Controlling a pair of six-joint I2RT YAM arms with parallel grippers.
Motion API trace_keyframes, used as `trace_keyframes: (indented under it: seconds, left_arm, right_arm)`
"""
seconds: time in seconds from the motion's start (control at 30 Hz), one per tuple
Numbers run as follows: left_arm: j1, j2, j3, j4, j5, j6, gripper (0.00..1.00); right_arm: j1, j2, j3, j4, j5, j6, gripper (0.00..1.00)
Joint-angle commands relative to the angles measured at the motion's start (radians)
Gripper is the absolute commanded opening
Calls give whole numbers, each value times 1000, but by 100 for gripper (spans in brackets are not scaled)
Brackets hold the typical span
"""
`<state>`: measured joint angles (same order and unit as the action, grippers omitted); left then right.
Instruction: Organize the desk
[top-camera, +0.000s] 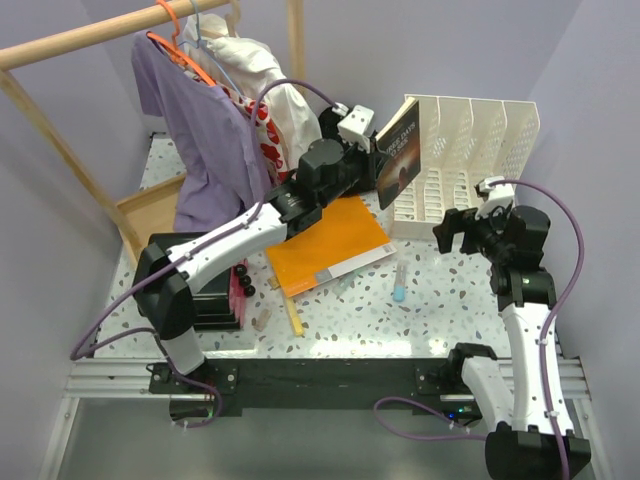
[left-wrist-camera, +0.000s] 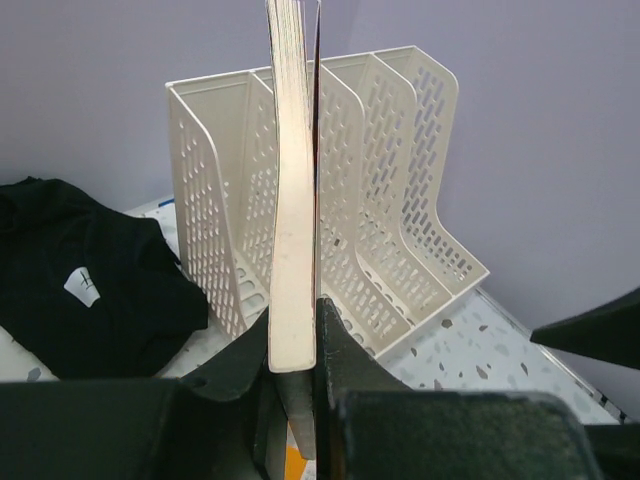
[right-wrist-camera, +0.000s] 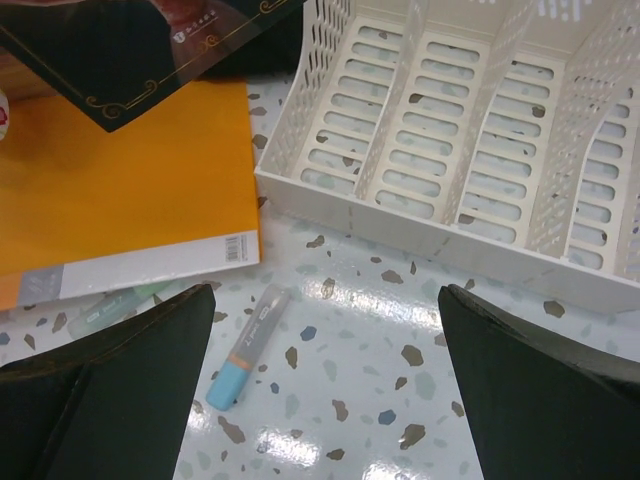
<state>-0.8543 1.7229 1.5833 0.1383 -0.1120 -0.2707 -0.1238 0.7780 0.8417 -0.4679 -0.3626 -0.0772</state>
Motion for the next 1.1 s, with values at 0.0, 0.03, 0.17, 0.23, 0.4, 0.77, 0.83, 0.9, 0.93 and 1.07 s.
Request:
trace_keyframes:
  seconds: [0.0, 0.03, 0.17, 0.23, 0.4, 0.77, 0.83, 0.9, 0.93, 1.07]
  left_arm:
    - [-18, 64, 127, 165, -121, -59, 0]
    - [-20, 99, 162, 162, -135, -65, 0]
    - [-29, 174, 225, 168, -213, -90, 0]
    - [-41, 216, 257, 175, -264, -88, 0]
    - [-61, 299, 326, 175, -360, -75, 0]
    - [-86, 467, 418, 247, -495, -65, 0]
    - [-91, 497, 438, 254, -544, -62, 0]
    - [-95, 523, 451, 273, -555, -52, 0]
    - [-97, 532, 457, 282, -580, -51, 0]
    - [-98, 578, 492, 290, -592, -48, 0]
  right_arm:
    - [-5, -6, -9, 52, 45, 20, 99]
    - [-7, -8, -10, 52, 50, 20, 99]
    - [-5, -9, -12, 57, 57, 22, 99]
    - [-7, -9, -12, 55, 63, 22, 99]
    - [-7, -8, -12, 57, 71, 24, 99]
    - [-5, 0, -13, 61, 82, 25, 99]
    - [-7, 1, -13, 61, 85, 25, 99]
    - [-5, 1, -13, 61, 85, 27, 99]
    - [-7, 3, -13, 61, 86, 27, 99]
    - [-7, 6, -13, 64, 88, 27, 99]
